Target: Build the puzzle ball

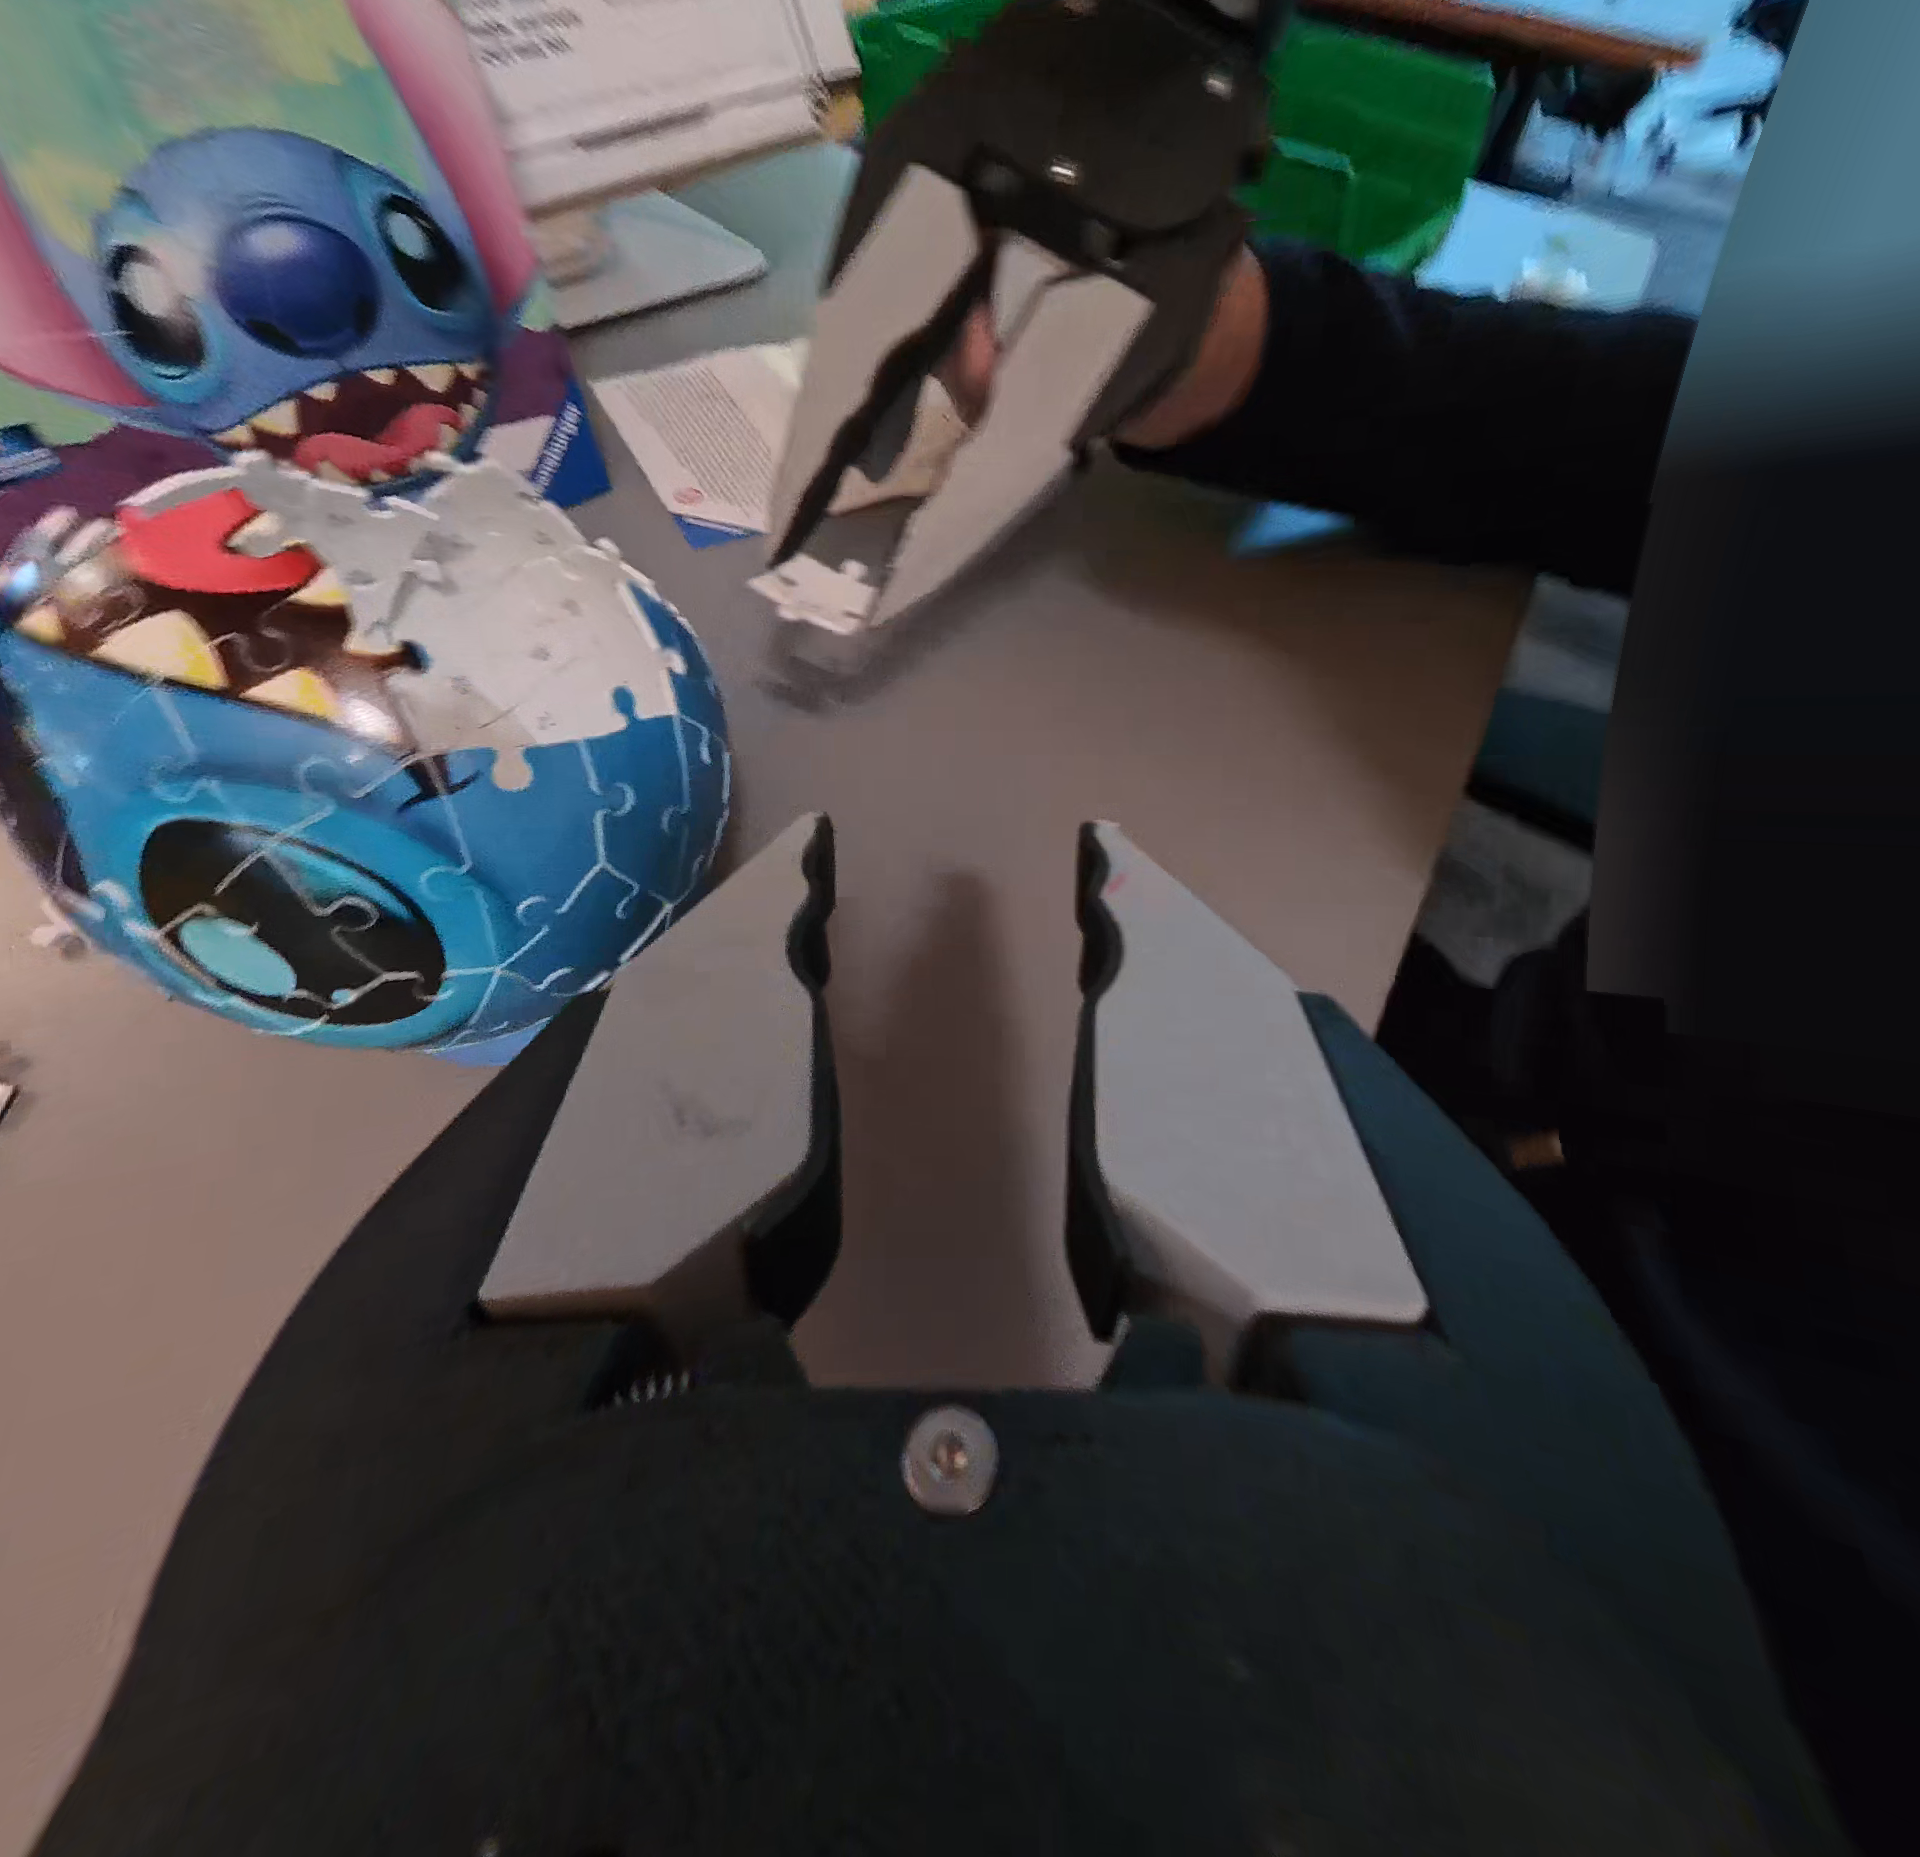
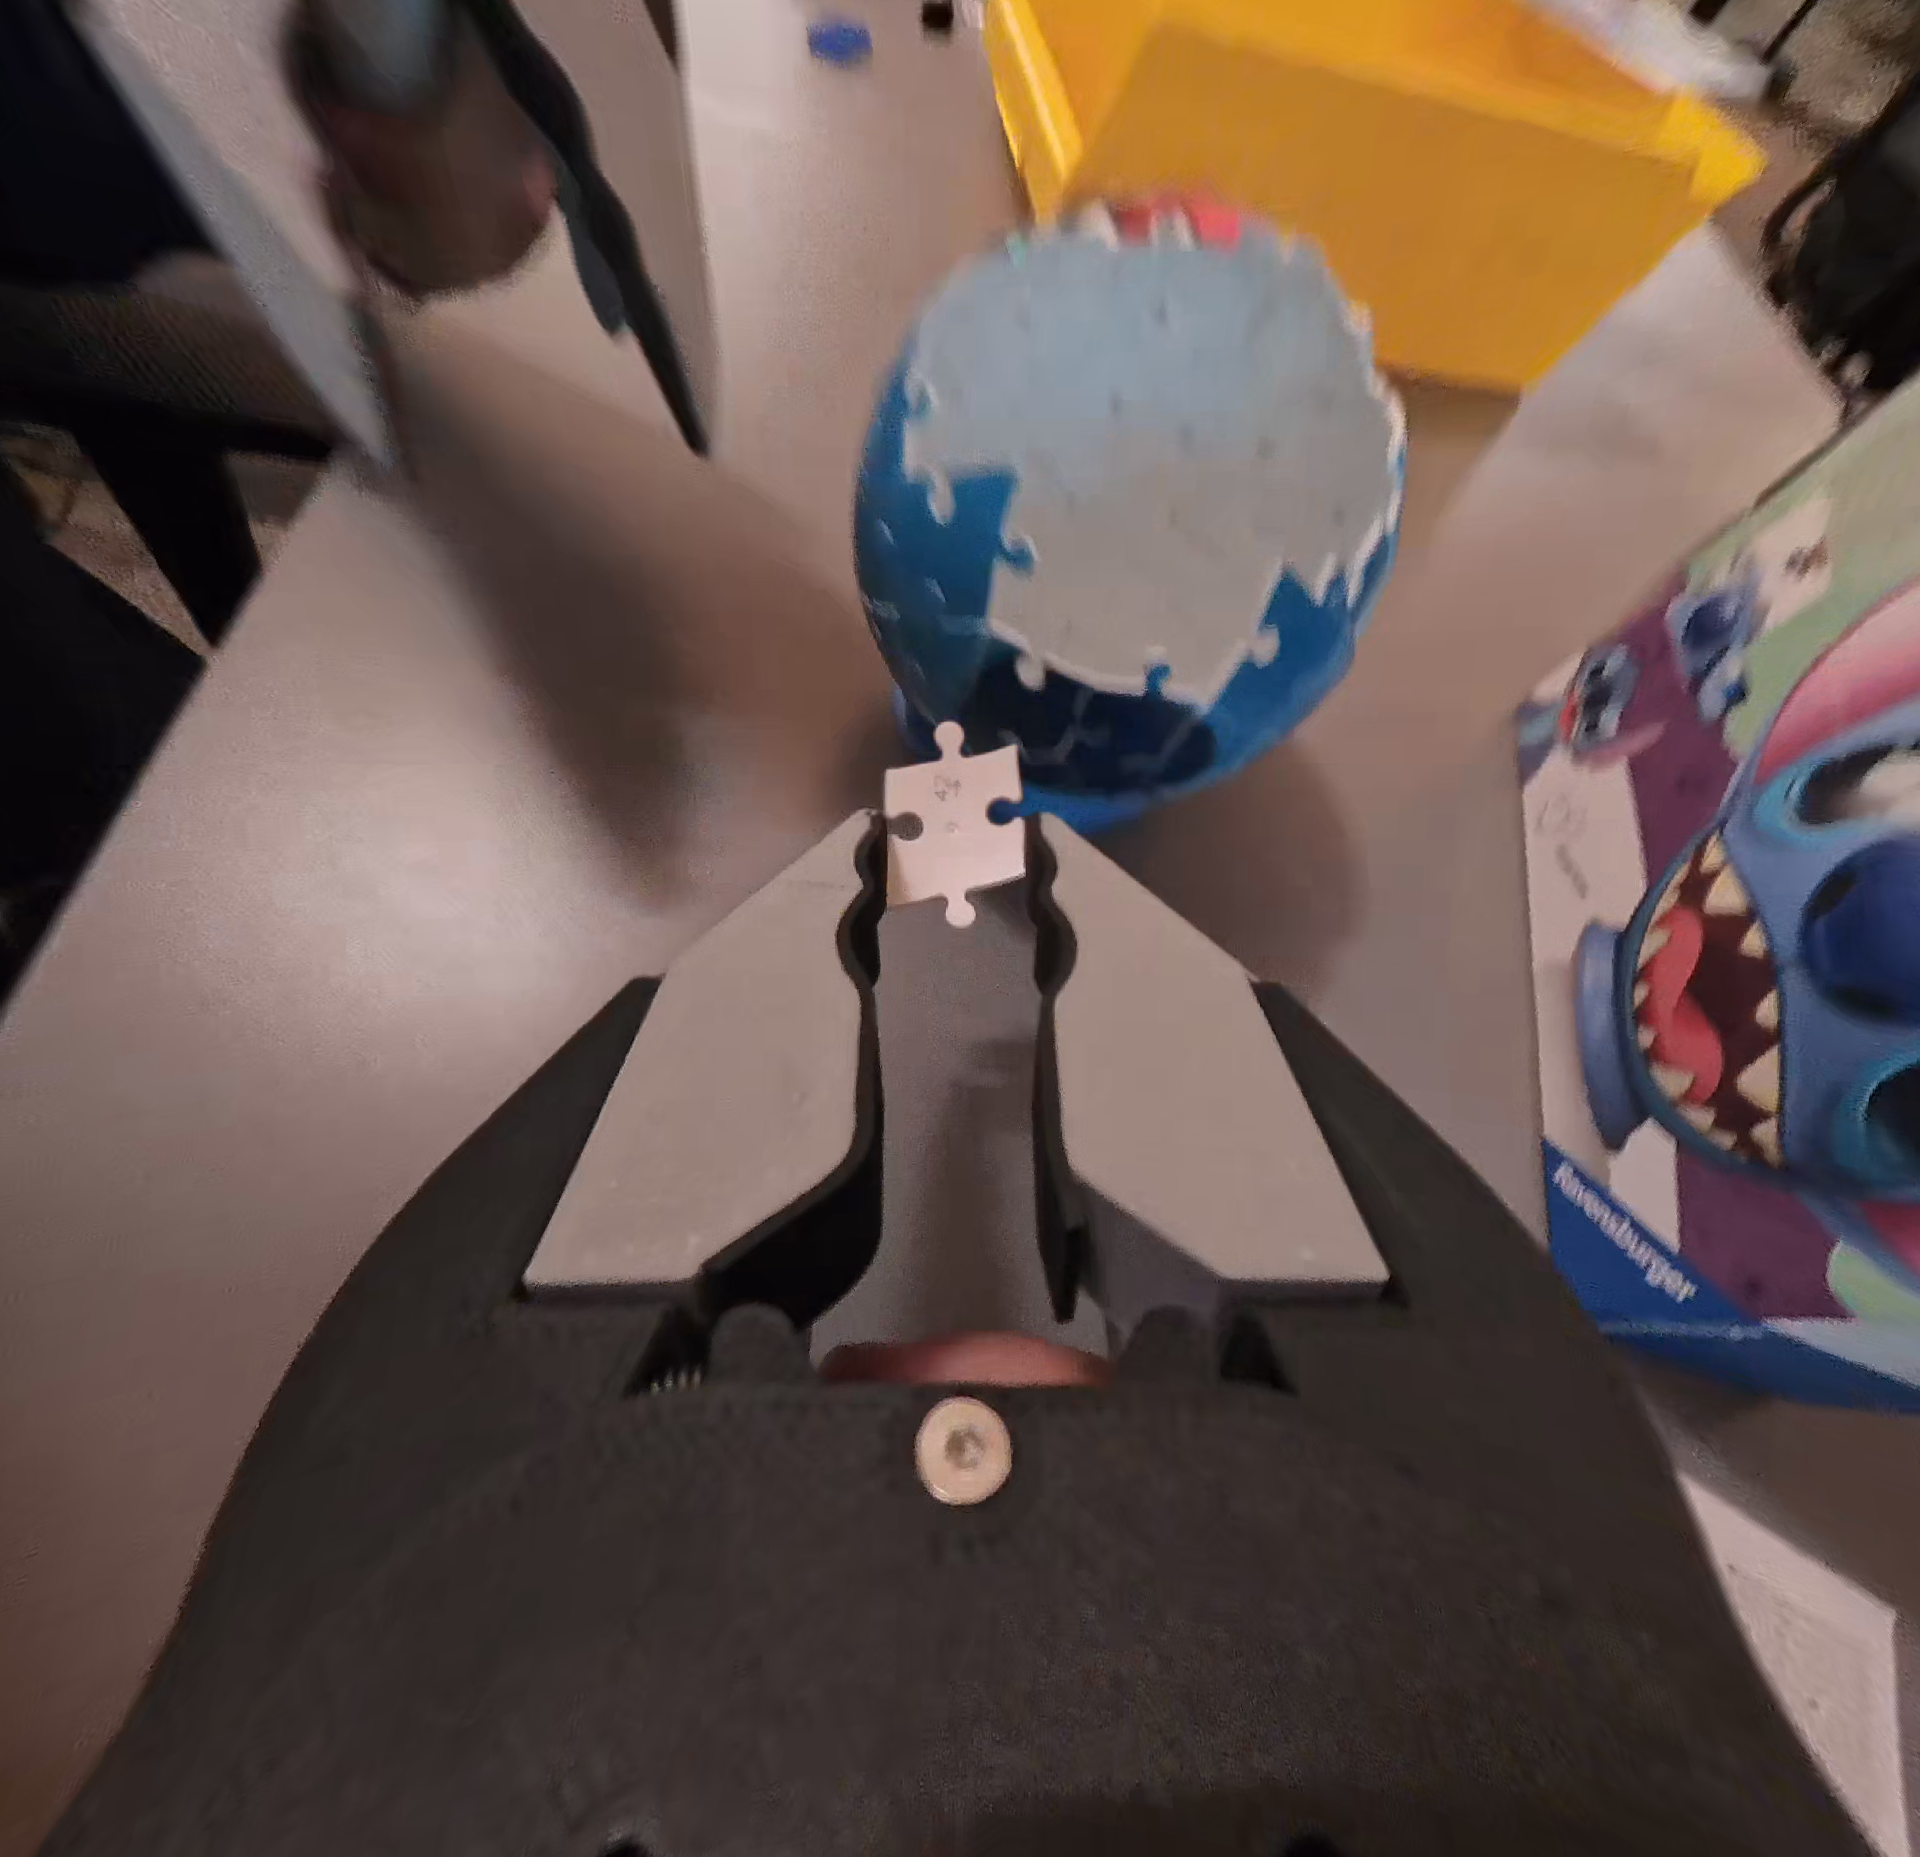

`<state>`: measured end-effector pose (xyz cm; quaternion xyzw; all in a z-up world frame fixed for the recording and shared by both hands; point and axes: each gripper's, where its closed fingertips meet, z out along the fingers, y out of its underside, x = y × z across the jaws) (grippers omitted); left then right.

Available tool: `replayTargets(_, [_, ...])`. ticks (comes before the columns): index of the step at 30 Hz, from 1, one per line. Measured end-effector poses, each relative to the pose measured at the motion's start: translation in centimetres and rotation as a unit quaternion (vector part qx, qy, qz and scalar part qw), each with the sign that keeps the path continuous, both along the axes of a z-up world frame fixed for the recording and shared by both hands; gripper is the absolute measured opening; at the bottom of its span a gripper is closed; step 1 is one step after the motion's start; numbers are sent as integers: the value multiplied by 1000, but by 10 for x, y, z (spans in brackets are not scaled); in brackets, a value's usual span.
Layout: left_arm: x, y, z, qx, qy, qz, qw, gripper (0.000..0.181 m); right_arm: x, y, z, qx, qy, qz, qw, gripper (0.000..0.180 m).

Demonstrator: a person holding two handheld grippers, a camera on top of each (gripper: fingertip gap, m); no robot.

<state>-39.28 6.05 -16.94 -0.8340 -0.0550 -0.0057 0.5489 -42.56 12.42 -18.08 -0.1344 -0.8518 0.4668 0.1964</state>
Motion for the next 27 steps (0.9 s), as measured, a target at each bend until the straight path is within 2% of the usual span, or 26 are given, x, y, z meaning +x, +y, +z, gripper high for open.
replayTargets(4, [4, 2, 15, 71, -93, 18, 993, 41, 19, -24, 27, -30, 55, 18, 998, 23])
replayTargets(8, [-5, 5, 25, 118, -162, 35, 979, 47, 38, -44, 34, -31, 78, 39, 996, 23])
replayTargets(17, [10, 15, 30, 127, -221, 4, 967, 45, 58, -57, 46, -26, 133, 37, 990, 23])
replayTargets(21, [12, 19, 29, 122, -221, -3, 968, 34, 58, -59, 47, -14, 155, 28, 987, 23])
replayTargets(27, [14, 22, 23, 94, -203, -19, 974, 0, 58, -62, 36, 8, 154, 28, 988, 23])
